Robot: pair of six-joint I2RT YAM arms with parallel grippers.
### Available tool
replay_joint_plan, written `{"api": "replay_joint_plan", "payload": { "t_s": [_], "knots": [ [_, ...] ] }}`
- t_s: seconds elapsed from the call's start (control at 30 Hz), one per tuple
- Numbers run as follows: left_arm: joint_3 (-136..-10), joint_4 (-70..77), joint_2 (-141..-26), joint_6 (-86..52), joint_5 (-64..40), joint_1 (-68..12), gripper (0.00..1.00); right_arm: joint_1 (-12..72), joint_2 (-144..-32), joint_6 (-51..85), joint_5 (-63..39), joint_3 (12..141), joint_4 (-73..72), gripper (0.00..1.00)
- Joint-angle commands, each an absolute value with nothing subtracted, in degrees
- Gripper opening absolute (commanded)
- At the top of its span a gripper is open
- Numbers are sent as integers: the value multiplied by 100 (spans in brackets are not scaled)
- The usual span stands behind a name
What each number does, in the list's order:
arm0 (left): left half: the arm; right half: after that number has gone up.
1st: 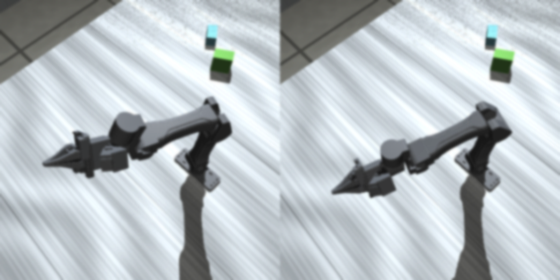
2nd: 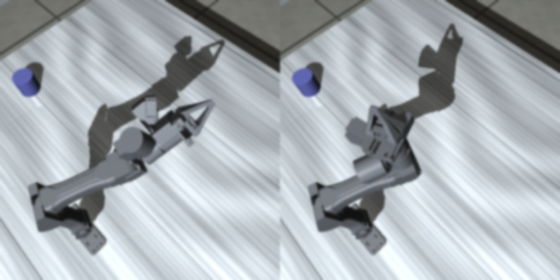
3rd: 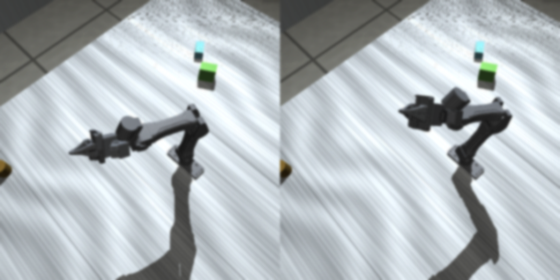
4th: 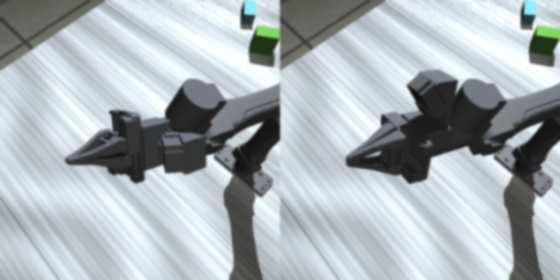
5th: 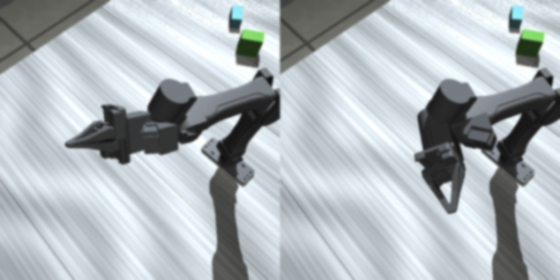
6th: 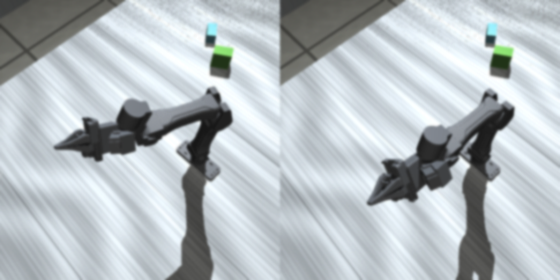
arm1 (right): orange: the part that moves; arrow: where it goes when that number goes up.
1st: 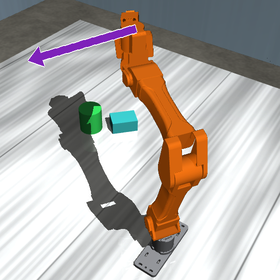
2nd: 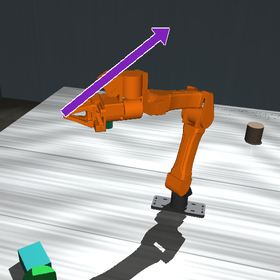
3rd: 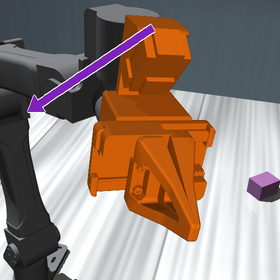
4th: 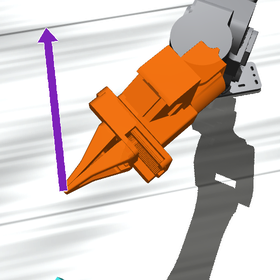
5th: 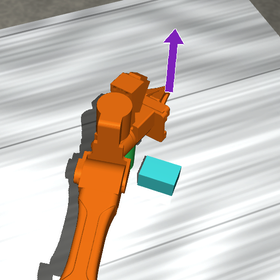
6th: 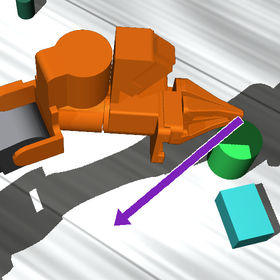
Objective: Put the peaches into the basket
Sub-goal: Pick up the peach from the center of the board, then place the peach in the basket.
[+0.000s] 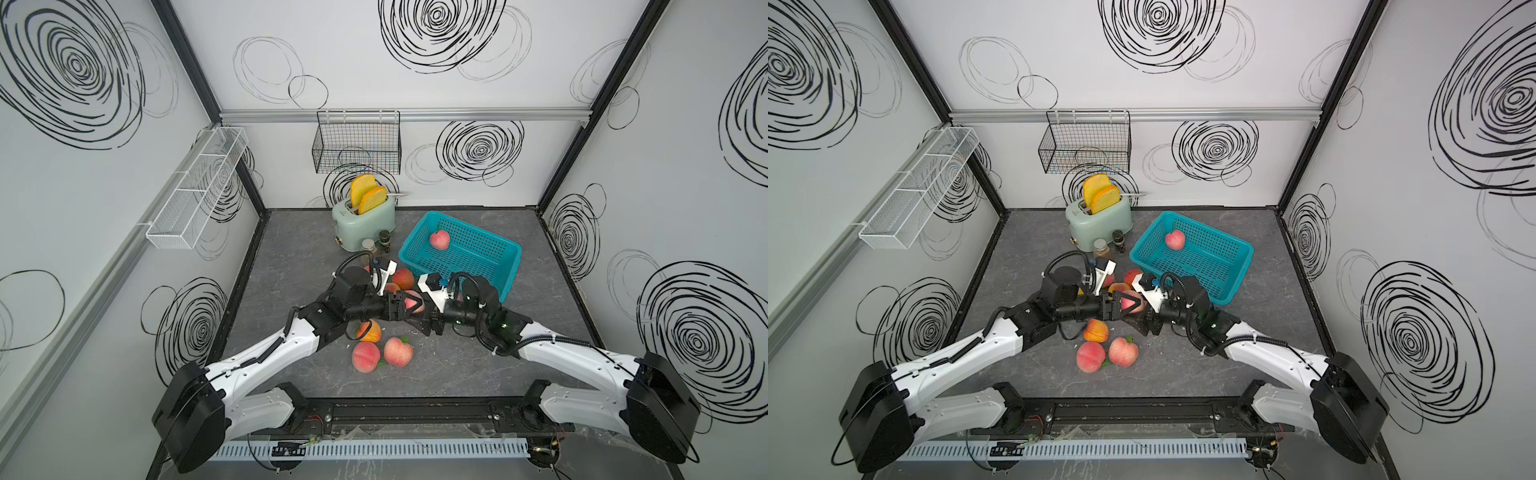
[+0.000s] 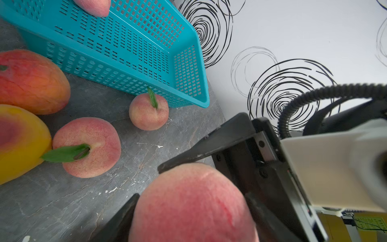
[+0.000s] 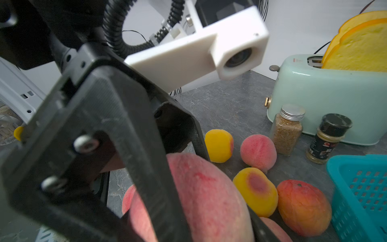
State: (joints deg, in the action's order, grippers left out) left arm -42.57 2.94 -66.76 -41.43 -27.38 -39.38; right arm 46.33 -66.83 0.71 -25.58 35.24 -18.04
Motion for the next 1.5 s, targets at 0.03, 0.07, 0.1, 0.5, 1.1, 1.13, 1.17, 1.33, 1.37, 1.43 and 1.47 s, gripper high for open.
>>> {"api": "replay_joint_plan", "payload": {
  "t_s": [0.03, 0.07, 0.1, 0.5, 1.1, 1.13, 1.17, 1.33, 1.37, 1.43, 1.47],
  "knots": [
    [-4447, 574, -6727, -4097, -2769, -3977, 79, 4632, -6724, -6, -2589, 3631, -1943, 67],
    [-4456, 554, -6724, -4087, -2760, -3958, 83, 4632, -6728, -3, -2563, 3638, -1917, 67],
    [-4459, 531, -6715, -4072, -2758, -3932, 87, 4625, -6733, -9, -2541, 3639, -1882, 67],
    [-4581, -302, -6205, -3561, -2461, -3433, 98, 3947, -7129, 307, -2378, 3903, -1475, 63],
    [-4863, -569, -6323, -2968, -1476, -3128, 98, 2594, -8345, 62, -1383, 5429, -380, 65],
    [-4897, -559, -6366, -2939, -1416, -3129, 98, 2568, -8408, 62, -1352, 5488, -404, 65],
    [-4948, -560, -6436, -2901, -1307, -3150, 99, 2541, -8499, 54, -1302, 5563, -404, 66],
    [-5202, -707, -6693, -2648, -738, -3269, 99, 2307, -8969, -1, -1167, 5905, -420, 67],
    [-5220, -684, -6735, -2622, -681, -3278, 99, 2258, -9072, -6, -1194, 5967, -439, 67],
    [-5245, -607, -6828, -2572, -586, -3296, 98, 2202, -9269, -13, -1168, 6117, -441, 67],
    [-5247, -542, -6879, -2550, -560, -3296, 99, 2177, -9367, -30, -1152, 6190, -424, 67]
  ]
}}
